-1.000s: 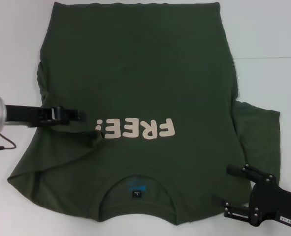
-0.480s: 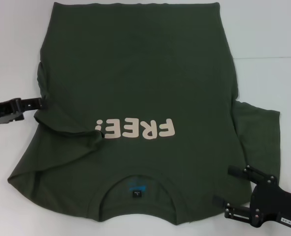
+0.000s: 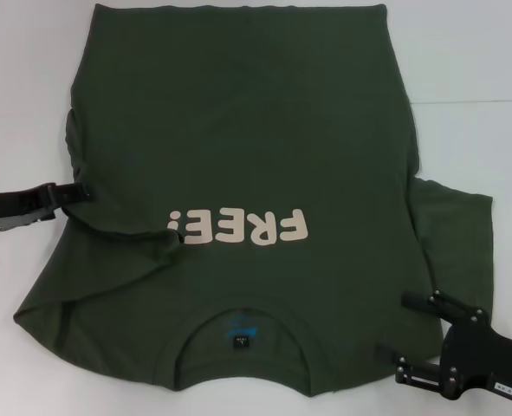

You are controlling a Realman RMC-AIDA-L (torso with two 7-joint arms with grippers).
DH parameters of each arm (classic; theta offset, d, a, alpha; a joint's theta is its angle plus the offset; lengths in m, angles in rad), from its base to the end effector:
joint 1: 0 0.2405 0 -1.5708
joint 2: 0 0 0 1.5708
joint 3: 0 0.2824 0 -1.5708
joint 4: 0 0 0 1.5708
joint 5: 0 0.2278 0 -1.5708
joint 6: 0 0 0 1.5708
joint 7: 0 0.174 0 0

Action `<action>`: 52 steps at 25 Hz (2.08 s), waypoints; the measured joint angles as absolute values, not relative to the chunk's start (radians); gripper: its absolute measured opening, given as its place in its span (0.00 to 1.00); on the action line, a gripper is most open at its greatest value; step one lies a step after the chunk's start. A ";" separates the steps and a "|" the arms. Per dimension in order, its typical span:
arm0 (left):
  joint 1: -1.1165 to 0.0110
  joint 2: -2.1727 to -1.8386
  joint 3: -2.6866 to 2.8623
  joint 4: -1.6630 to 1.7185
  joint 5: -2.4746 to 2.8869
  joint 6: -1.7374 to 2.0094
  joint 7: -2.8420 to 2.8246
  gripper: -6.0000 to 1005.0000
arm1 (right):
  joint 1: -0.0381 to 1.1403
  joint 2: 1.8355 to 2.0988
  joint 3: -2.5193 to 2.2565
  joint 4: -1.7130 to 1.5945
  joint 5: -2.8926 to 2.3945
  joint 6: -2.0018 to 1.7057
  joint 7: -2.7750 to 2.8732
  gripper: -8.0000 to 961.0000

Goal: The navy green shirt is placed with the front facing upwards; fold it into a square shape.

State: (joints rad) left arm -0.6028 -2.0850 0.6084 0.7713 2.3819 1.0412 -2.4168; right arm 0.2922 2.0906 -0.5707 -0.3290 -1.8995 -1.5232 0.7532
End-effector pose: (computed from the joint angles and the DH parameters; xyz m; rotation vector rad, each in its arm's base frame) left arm -0.3485 0.4414 0.0029 -1.8568 -1.6397 -0.4246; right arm 0.3590 0.2656 -0.0799 -2.4940 0.4931 0.7587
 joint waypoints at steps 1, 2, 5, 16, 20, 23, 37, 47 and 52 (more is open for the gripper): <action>-0.607 -2.087 0.610 0.766 2.380 1.034 -2.413 0.89 | 0.292 2.091 -0.571 -0.329 -1.899 -1.523 0.753 0.94; -0.611 -2.089 0.612 0.761 2.378 1.029 -2.410 0.89 | 0.292 2.091 -0.571 -0.329 -1.899 -1.522 0.753 0.94; -0.623 -2.093 0.615 0.751 2.377 1.021 -2.408 0.89 | 0.293 2.091 -0.571 -0.328 -1.899 -1.521 0.753 0.94; -0.651 -2.108 0.617 0.745 2.376 1.030 -2.418 0.87 | 0.291 2.091 -0.571 -0.325 -1.899 -1.518 0.753 0.94; -0.675 -2.111 0.616 0.707 2.373 1.031 -2.419 0.87 | 0.289 2.090 -0.571 -0.324 -1.899 -1.518 0.753 0.94; -0.700 -2.111 0.614 0.670 2.339 1.023 -2.414 0.87 | 0.288 2.089 -0.571 -0.325 -1.899 -1.520 0.753 0.94; -0.659 -2.079 0.609 0.651 2.130 1.112 -2.364 0.85 | 0.287 2.090 -0.569 -0.328 -1.899 -1.528 0.753 0.94; -0.618 -2.067 0.603 0.676 2.237 1.065 -2.368 0.84 | 0.290 2.091 -0.567 -0.328 -1.899 -1.528 0.751 0.94; -0.629 -2.080 0.607 0.672 2.254 1.059 -2.363 0.83 | 0.288 2.091 -0.568 -0.329 -1.899 -1.528 0.751 0.94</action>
State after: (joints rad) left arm -0.6293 -2.0800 0.6069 0.6719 2.2542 1.0588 -2.3627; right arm 0.2882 2.0906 -0.5675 -0.3290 -1.8990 -1.5281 0.7515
